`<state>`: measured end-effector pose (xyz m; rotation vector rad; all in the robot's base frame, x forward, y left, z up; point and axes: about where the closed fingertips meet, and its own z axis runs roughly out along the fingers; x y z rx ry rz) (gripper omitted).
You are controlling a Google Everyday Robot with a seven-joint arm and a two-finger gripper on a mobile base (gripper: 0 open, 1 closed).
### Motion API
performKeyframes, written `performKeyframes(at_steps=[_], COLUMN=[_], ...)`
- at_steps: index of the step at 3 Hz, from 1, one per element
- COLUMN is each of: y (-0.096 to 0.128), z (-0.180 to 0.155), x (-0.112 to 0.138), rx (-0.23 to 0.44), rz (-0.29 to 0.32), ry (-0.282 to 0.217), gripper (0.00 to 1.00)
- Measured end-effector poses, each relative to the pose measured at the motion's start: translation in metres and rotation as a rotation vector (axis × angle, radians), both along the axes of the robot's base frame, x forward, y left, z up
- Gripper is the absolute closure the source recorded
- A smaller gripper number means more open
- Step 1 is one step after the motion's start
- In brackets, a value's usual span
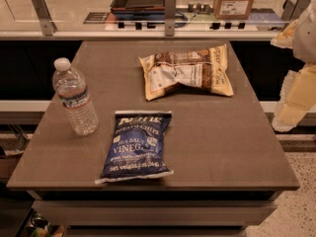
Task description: Pick water bottle
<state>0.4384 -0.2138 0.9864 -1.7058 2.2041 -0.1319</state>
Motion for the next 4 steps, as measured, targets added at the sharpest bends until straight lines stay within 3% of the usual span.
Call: performKeyframes(at_steps=[2, 3, 4], y=[0.003, 0.018, 0.054], z=[0.003, 0.005, 0.002], x=[-0.001, -0.007, -0.009], rx=[0.014, 0.082, 0.199], rz=[-0.003, 0.036, 0.139], ry=[-0.015, -0.056, -0.073], gripper=[0.0, 0.0, 0.0])
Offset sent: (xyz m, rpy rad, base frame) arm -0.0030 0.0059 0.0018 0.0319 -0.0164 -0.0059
